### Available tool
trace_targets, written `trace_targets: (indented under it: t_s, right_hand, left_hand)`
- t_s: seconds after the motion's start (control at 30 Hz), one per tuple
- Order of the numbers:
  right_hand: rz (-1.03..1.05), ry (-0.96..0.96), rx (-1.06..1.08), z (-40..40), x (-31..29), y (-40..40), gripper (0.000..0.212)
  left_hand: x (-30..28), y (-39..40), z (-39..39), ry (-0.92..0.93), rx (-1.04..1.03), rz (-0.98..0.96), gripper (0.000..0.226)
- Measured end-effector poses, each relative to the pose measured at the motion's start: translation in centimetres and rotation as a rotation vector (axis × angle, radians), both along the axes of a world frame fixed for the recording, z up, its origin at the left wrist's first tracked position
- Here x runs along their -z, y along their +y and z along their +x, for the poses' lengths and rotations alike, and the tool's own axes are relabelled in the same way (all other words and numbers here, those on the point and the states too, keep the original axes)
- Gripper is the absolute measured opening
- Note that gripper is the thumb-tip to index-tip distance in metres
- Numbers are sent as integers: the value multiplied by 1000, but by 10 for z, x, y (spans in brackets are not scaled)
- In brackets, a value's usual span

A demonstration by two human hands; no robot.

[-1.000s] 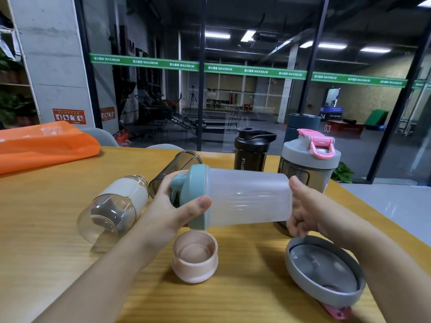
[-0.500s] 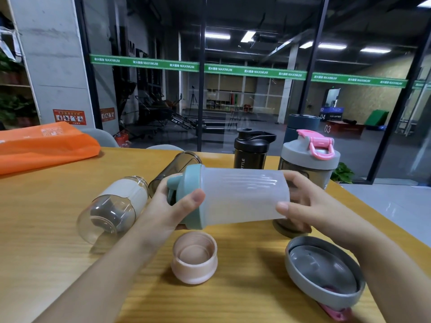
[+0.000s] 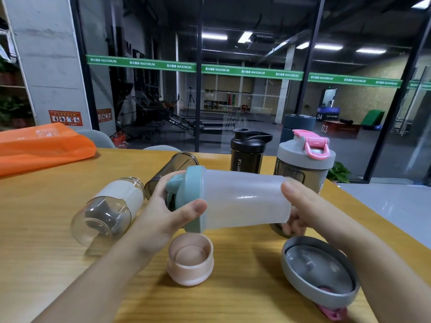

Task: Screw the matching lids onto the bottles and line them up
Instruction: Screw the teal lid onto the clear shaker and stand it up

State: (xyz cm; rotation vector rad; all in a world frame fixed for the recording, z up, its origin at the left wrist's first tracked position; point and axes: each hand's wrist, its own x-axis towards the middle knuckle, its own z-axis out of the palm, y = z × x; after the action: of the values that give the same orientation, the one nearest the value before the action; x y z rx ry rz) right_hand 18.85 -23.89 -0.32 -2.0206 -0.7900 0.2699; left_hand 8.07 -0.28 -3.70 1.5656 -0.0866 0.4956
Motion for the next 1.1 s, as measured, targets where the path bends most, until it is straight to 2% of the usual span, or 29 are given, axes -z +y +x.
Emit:
trace_targets:
  t_s: [0.1, 0.2, 0.37, 0.63, 0.67, 0.77, 0.83, 1.1]
  right_hand:
    - [78, -28, -108, -1, 1, -2, 82]
    - [64, -96, -126, 0, 2, -1, 91]
    - [124, -146, -109, 2, 2, -2, 83]
    - [48, -196, -85, -1, 1, -2, 73]
    - [50, -192, -83, -2, 1, -2, 72]
    - [65, -180, -72, -2, 2, -4, 68]
    - [83, -167, -74, -2, 3, -5, 68]
    - [97, -155, -112, -4, -2, -6, 60]
  left_hand:
    - [0, 0, 0, 28, -22, -20, 99]
    - [-1, -1, 0, 66, -42, -37, 104]
    - [0, 0, 2, 130, -81, -54, 112]
    - [-2, 0, 1, 135, -66, -57, 86]
    - [-2, 0, 1, 128, -63, -54, 88]
    - [-3, -1, 0, 110, -58, -31, 112]
    - [-2, 0, -1, 94, -46, -35, 116]
    - [-4, -2, -1, -27, -38, 4, 93]
